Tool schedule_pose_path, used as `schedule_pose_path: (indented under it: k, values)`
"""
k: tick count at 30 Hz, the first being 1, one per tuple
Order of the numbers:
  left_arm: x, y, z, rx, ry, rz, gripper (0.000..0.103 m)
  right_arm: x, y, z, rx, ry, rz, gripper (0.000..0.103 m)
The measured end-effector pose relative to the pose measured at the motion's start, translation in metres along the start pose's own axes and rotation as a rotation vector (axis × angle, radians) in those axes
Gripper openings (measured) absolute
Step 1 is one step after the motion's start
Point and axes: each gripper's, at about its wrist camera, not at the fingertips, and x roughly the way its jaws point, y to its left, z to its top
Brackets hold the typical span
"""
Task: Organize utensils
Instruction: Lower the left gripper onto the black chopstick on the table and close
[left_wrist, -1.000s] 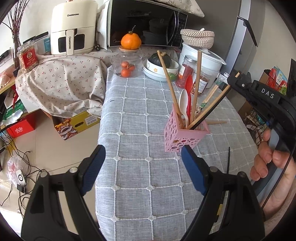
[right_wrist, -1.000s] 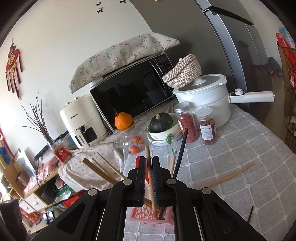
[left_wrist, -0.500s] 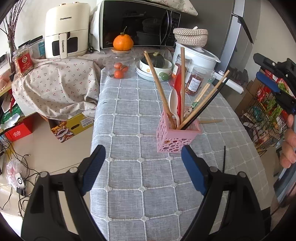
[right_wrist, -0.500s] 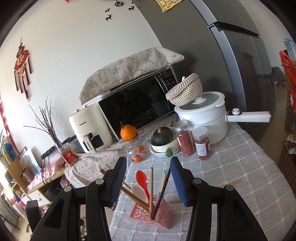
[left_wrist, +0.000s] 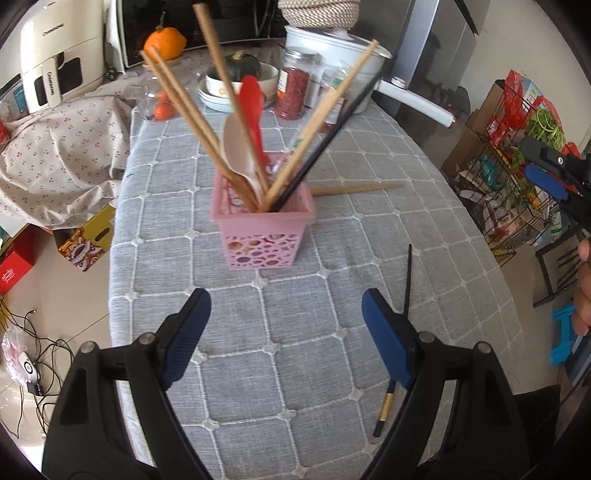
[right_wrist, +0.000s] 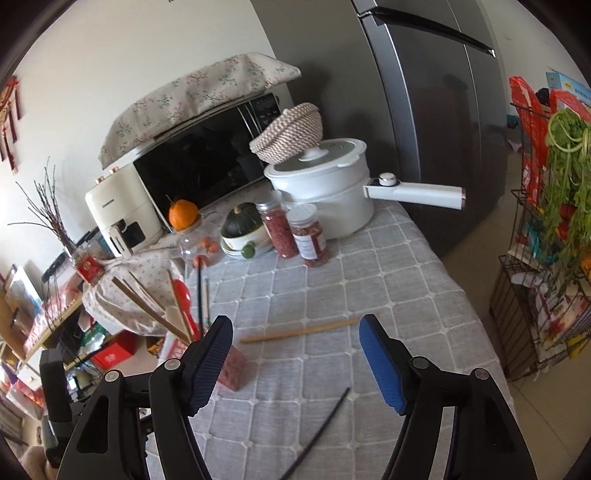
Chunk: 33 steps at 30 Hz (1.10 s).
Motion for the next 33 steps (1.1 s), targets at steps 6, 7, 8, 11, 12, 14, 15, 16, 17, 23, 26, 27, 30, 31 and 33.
schedule_pose_path:
  k: [6,7,8,11,12,14,15,16,17,23,26,27,30,31,33]
  values:
    - [0.033,-0.045,0.003,0.075,0.105,-0.066,0.084,0.017,-0.035,-0.016,-0.014,0.183,-0.095,0.076]
    - [0.037,-0.05,0.003,0.084,0.118,-0.073,0.084,0.02,-0.04,-0.019,-0.011,0.212,-0.103,0.076]
    - [0.043,-0.057,0.004,0.095,0.132,-0.08,0.084,0.023,-0.044,-0.022,-0.006,0.236,-0.108,0.076]
    - [0.056,-0.073,0.004,0.118,0.159,-0.1,0.079,0.033,-0.059,-0.031,0.03,0.316,-0.116,0.077]
    - [0.061,-0.078,0.004,0.124,0.169,-0.11,0.075,0.036,-0.064,-0.033,0.042,0.338,-0.116,0.077]
    - [0.069,-0.087,0.004,0.135,0.188,-0.127,0.067,0.04,-0.069,-0.035,0.05,0.364,-0.119,0.077]
    - [0.072,-0.091,0.004,0.141,0.197,-0.136,0.062,0.041,-0.071,-0.036,0.047,0.371,-0.124,0.077]
    - [0.076,-0.096,0.004,0.147,0.205,-0.144,0.057,0.042,-0.072,-0.036,0.045,0.375,-0.128,0.077]
    - [0.081,-0.101,0.005,0.153,0.213,-0.152,0.055,0.042,-0.073,-0.036,0.044,0.38,-0.13,0.077]
    - [0.109,-0.124,0.008,0.19,0.246,-0.17,0.039,0.045,-0.087,-0.034,0.072,0.398,-0.138,0.077]
    - [0.121,-0.129,0.007,0.202,0.269,-0.16,0.032,0.048,-0.096,-0.033,0.09,0.406,-0.152,0.077]
    - [0.125,-0.131,0.007,0.206,0.277,-0.151,0.03,0.049,-0.099,-0.033,0.096,0.409,-0.157,0.077]
    - [0.126,-0.136,0.008,0.238,0.269,-0.124,0.026,0.053,-0.108,-0.033,0.11,0.418,-0.173,0.077]
    - [0.127,-0.136,0.008,0.247,0.267,-0.117,0.022,0.054,-0.109,-0.033,0.112,0.425,-0.181,0.077]
    - [0.128,-0.138,0.008,0.273,0.263,-0.09,0.014,0.057,-0.113,-0.032,0.118,0.427,-0.189,0.077]
